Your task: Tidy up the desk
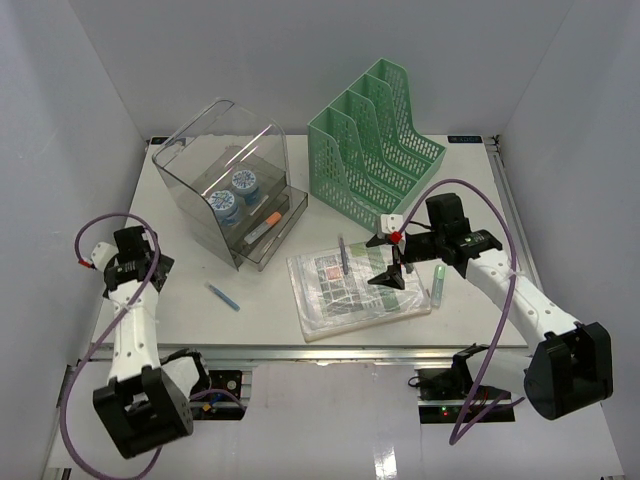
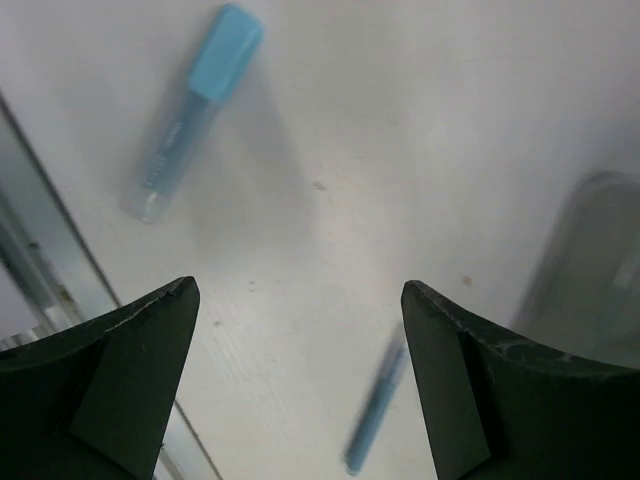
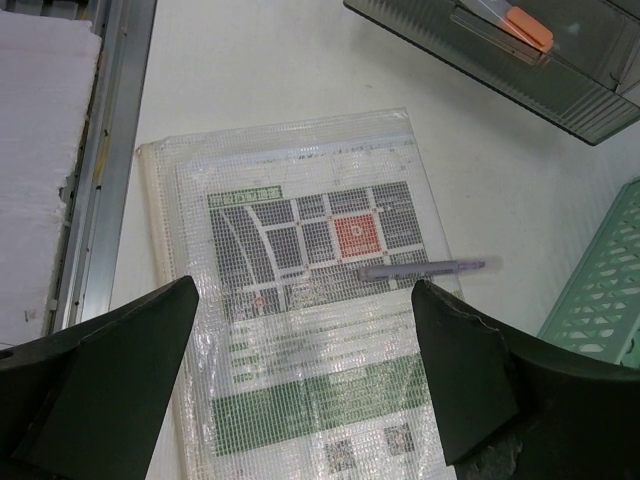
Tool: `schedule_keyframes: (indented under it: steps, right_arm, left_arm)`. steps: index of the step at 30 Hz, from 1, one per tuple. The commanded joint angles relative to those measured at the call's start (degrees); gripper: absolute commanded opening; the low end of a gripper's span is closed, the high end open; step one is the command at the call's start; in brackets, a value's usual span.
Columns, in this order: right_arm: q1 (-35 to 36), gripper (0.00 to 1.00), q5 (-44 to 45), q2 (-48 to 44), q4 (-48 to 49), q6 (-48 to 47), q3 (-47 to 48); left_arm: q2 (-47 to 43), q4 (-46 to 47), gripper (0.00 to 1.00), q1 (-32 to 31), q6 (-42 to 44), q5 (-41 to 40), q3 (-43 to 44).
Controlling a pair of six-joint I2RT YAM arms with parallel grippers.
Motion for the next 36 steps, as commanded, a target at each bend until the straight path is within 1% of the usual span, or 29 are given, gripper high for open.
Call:
schedule_keyframes:
  steps: [1, 5, 7, 9, 12, 16, 21, 24, 27, 29, 32, 36]
  right_arm:
    - [-1.51, 0.94, -3.44, -2.27, 1.25, -0.19, -1.69]
    - [-2.37, 0.95, -3.25, -1.86, 1.26, -0.56, -1.62]
    - [-2.74, 0.95, -5.25, -1.37, 1.31, -0.07, -1.64]
    - [-2.78, 0.95, -6.38, -1.07, 1.21, 0.07, -1.69]
    - [-3.15, 0.95, -5.79, -0.95, 1.08, -0.73, -1.85]
    - [-3.81, 0.95, -5.7, -0.27, 1.04, -1.0, -1.98]
    - [-4.23, 0.95, -5.75, 0.58, 0.61, -1.38, -1.96]
    - [-5.27, 0.95, -6.13, 0.78, 0.71, -1.42, -2.13]
    - [-6.0, 0.95, -6.68, 1.43, 0.3, -1.78, -2.13]
    - [-6.11, 0.95, -6.55, 2.12, -0.21, -2.42, -2.01]
    - [-6.38, 0.95, -6.41, 2.94, -1.18, -3.15, -1.57]
    - [-6.68, 0.95, -6.87, 3.08, -1.31, -3.35, -1.52]
  left_arm:
    - [4.49, -0.13, 0.93, 5.17, 2.58, 0.16, 0.16]
    - [7.92, 0.0, 0.93, 5.7, 3.73, -2.35, 3.51]
    - [12.01, 1.15, 0.93, 6.08, 4.74, -2.15, 4.31]
    - [15.7, 1.45, 0.93, 7.28, 5.55, -1.82, 5.04]
    - [17.6, 3.37, 0.93, 9.84, 9.55, -2.68, 4.75]
    - [21.95, 6.22, 0.94, 13.05, 15.9, 1.49, 5.6]
    - [23.72, 10.99, 0.98, 16.82, 21.12, 6.93, 5.37]
    - [24.36, 14.16, 0.98, 19.91, 24.35, 11.85, 3.76]
    - [24.62, 15.73, 0.96, 23.16, 26.04, 16.75, 3.21]
    - [25.74, 16.6, 0.88, 23.57, 25.8, 20.99, 2.99]
    - [27.64, 17.68, 0.82, 24.48, 25.28, 26.01, 2.05]
    - [28.26, 18.78, 0.75, 25.69, 25.45, 30.01, -0.1]
